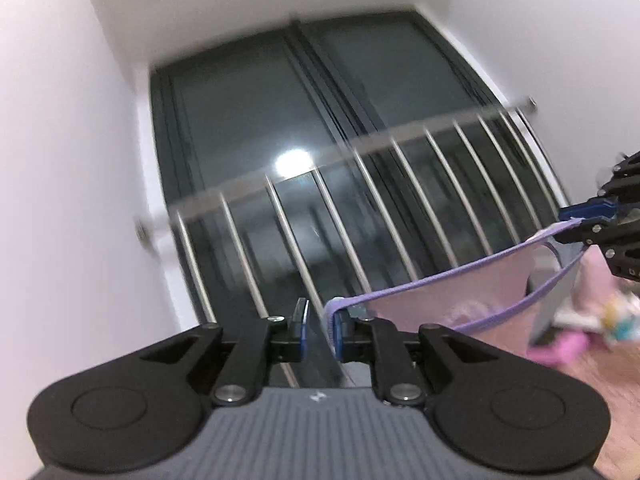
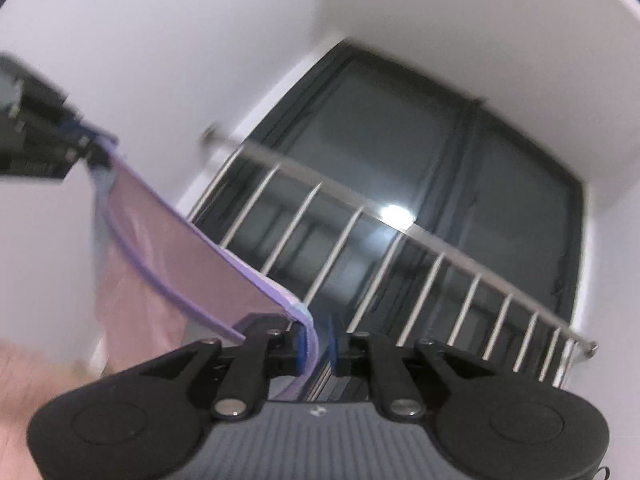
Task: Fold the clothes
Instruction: 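Raise the garment with both grippers, stretching the purple trim between them, then lay the garment flat on the table and open both grippers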
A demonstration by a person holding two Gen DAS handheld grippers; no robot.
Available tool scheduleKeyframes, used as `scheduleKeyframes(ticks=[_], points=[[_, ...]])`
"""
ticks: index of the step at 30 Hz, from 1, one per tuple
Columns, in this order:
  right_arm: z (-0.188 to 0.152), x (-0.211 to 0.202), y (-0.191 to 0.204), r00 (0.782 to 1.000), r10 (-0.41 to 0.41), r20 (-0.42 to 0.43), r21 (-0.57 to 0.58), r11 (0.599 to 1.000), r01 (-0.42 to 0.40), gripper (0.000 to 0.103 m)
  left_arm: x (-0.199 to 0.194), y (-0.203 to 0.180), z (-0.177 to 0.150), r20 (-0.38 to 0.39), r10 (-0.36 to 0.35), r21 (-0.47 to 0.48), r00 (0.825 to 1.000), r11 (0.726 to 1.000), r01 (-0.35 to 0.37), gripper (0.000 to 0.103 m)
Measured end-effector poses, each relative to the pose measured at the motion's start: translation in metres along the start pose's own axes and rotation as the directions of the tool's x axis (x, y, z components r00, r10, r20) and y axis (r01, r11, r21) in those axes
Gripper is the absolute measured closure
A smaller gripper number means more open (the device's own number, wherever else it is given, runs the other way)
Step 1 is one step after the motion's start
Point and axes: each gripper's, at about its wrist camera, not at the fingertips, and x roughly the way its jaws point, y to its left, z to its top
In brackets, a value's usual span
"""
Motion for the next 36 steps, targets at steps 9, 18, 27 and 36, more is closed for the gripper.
scheduleKeyframes(ticks=[9,18,27,36], points=[[-0.217,-0.081,0.14,0.834,0.304,-0.46,0.08,0.95,-0.302,0.102,-0.06,-0.107,-0.23,-0.454,-0.234,-0.253,0.86,0.959,0.127,0.101],[-0.245,-0.223,0.145,0.706,0.471,-0.529,0.248,0.881,-0.402,0.08,-0.19,-0.125,-0.257,-0.479,-0.396,-0.323,0.784,0.909,0.262,0.05],[-0.221,-0.213,0.07,0.737,0.575,-0.354,0.485,0.787,-0.381,0.05,-0.124,-0.075,-0.242,-0.432,-0.429,-0.451,0.793,0.865,0.222,0.049],[-0.287,-0.076,0.092,0.734,0.369,-0.571,0.392,0.907,-0.151,0.064,-0.054,-0.138,-0.266,-0.53,-0.389,-0.314,0.753,0.915,0.252,0.057]])
